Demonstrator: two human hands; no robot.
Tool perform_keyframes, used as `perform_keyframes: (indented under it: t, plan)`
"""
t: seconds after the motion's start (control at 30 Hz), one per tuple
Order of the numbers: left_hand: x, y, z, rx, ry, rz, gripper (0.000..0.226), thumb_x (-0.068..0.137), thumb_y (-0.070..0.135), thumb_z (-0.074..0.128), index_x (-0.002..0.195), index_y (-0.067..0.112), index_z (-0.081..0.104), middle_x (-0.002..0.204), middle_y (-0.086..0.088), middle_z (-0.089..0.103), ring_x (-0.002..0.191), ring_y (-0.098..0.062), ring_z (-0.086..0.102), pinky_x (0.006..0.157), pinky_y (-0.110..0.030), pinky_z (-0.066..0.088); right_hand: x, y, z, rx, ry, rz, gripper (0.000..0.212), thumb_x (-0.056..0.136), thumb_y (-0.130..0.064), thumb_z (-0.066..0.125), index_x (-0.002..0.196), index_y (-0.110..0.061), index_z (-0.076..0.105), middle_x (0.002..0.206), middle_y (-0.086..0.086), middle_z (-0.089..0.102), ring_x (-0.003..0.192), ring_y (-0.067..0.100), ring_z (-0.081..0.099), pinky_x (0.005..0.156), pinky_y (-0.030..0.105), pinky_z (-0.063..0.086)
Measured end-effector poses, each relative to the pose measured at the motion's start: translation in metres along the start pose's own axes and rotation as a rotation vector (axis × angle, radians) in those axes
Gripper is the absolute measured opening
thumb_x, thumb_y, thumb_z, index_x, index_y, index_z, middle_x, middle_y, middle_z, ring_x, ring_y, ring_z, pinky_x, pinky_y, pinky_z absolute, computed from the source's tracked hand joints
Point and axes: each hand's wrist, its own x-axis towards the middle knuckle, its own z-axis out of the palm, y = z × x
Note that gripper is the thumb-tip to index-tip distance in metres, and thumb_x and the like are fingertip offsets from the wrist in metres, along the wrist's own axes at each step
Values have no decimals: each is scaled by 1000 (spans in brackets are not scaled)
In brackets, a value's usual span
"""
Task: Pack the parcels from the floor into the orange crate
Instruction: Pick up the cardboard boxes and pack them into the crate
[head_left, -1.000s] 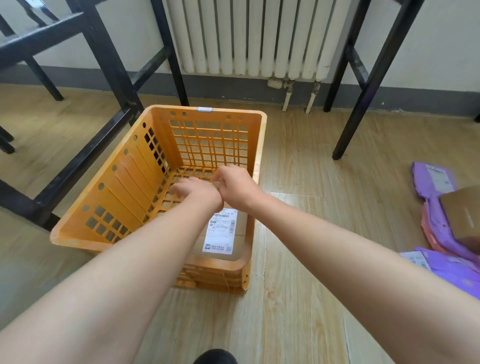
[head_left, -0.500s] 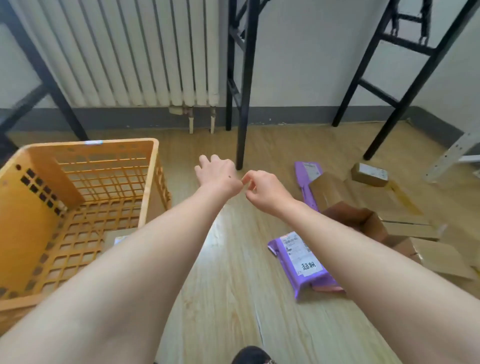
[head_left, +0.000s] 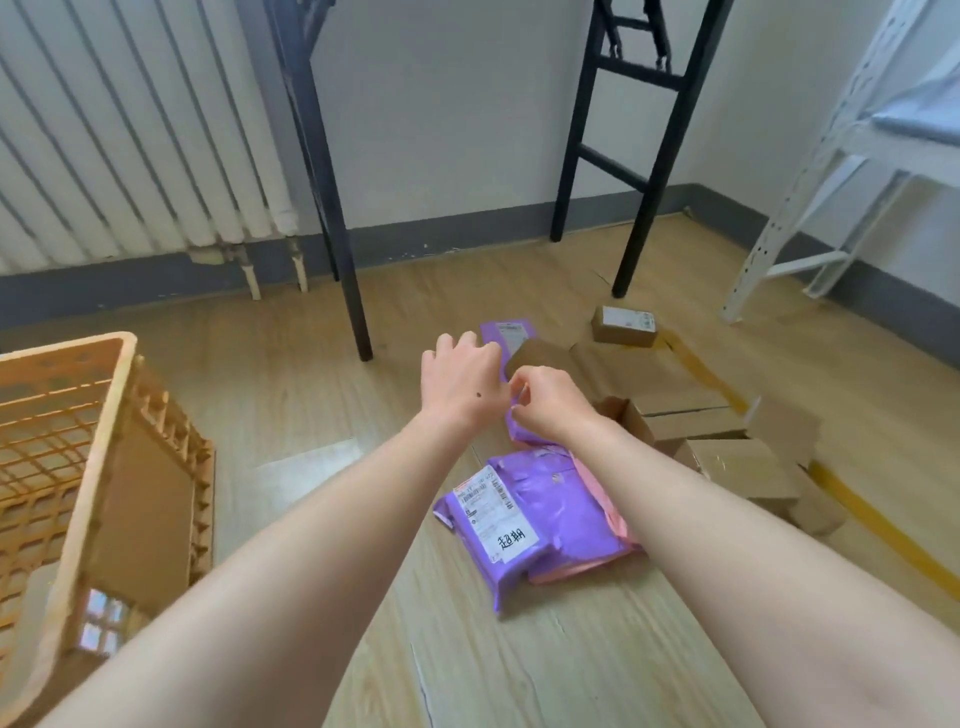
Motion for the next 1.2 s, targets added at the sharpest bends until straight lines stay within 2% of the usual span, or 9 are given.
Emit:
perform_keyframes:
  t: [0.17,0.3,0.43,0.53,0.67,0.8,0.9,1.03,1.2]
  plan:
    - [21,37,39,-9,-94,102,19,83,26,52,96,14,59,104,-7,53,101,-31,47,74,-34,32,-8,70,-3,-164,-34,71,28,81,-20,61,109,-22,60,112,5,54,111,27,50,91,37,45]
    - [33,85,76,-155,-275,273,19,81,14,52,95,11,63,103,-10,52,98,-30,54,68,-32,38,-20,127,-10,-310,-110,255,62,74,-32,68,130,-23,45,128,6,42,126,30,33,105,47,32]
    - [29,127,107,-197,-418,455,26,81,12,53,105,10,63,109,-9,53,103,-28,55,75,-34,45,-40,175,-10,-658,-379,266,104,72,-35,71,150,-26,4,155,11,10,145,35,-7,109,67,-3]
    - [18,139,124,-136,-505,514,29,82,12,55,110,10,58,112,-9,50,103,-28,54,72,-36,45,-50,202,-15,-776,-484,311,120,73,-23,74,148,-27,-20,159,11,-10,143,36,-20,108,68,-4]
    - [11,126,137,-57,-578,569,46,80,9,58,126,11,53,124,-8,47,116,-25,48,83,-39,48,-56,229,-14,-784,-469,354,129,69,-9,77,146,-23,-27,158,12,-17,144,34,-20,111,67,0]
    - [11,105,138,-117,-614,553,65,81,9,61,142,14,40,144,-9,40,140,-22,28,98,-43,43,-55,243,-5,-798,-465,321,125,71,-1,70,145,-24,-29,156,11,-24,143,32,-22,111,66,0]
    - [9,95,141,-80,-679,589,77,80,12,64,148,19,28,148,-5,35,146,-22,15,105,-41,38,-52,247,1,-831,-428,245,114,74,2,59,147,-23,-24,158,13,-15,145,30,-18,113,62,1]
    - [16,97,142,-108,-665,592,84,79,18,68,150,19,23,152,-5,30,147,-23,11,116,-34,21,-50,239,2,-845,-394,182,109,75,-11,65,151,-20,-13,157,15,2,147,28,1,115,59,2]
    - [16,103,132,-198,-764,425,87,81,28,68,151,19,17,153,-6,29,141,-23,28,109,-29,30,-45,206,-9,-866,-352,178,126,65,-37,80,150,-6,-8,150,16,16,140,30,19,115,59,3]
